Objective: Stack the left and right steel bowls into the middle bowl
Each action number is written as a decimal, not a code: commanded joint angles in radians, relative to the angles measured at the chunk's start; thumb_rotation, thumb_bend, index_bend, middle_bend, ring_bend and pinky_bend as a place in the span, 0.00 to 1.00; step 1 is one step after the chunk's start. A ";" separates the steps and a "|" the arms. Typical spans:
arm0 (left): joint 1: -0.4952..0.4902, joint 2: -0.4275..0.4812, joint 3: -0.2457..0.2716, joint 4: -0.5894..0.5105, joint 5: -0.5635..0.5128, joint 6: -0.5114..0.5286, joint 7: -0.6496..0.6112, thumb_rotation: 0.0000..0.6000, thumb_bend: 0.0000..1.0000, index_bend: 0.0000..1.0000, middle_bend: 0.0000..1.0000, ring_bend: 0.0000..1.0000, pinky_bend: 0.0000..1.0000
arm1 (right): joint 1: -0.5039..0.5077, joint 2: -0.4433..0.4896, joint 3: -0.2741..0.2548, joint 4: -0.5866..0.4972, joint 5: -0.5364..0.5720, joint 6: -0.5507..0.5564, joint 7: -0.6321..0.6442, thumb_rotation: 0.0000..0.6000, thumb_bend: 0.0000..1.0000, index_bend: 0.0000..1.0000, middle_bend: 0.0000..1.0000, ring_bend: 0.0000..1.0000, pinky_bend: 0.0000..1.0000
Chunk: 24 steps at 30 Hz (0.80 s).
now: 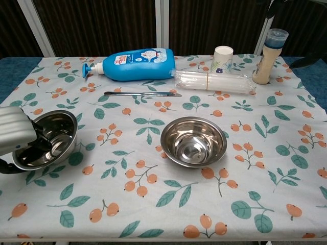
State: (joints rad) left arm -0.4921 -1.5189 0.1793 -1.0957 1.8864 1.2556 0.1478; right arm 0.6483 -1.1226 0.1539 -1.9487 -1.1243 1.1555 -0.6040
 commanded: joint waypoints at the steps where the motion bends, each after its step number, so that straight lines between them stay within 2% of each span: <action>1: -0.009 0.000 -0.007 -0.004 0.002 0.005 -0.001 1.00 0.33 0.76 0.80 0.69 0.78 | -0.001 0.003 0.005 -0.005 -0.002 0.005 0.004 1.00 0.00 0.09 0.20 0.00 0.00; 8: -0.089 -0.022 -0.060 -0.050 0.006 -0.037 0.020 1.00 0.33 0.76 0.80 0.69 0.78 | -0.006 0.031 0.024 -0.042 -0.019 0.037 0.001 1.00 0.00 0.09 0.20 0.00 0.00; 14: -0.170 -0.060 -0.123 -0.134 0.000 -0.093 0.067 1.00 0.33 0.76 0.80 0.69 0.78 | -0.014 0.085 0.050 -0.092 -0.031 0.072 -0.010 1.00 0.00 0.09 0.20 0.00 0.00; 24: -0.275 -0.144 -0.184 -0.195 -0.020 -0.188 0.129 1.00 0.33 0.76 0.80 0.69 0.78 | -0.060 0.174 0.087 -0.138 -0.068 0.137 0.068 1.00 0.00 0.08 0.20 0.00 0.00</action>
State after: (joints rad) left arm -0.7564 -1.6515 0.0018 -1.2853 1.8701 1.0784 0.2690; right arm 0.5957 -0.9577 0.2365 -2.0815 -1.1860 1.2856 -0.5457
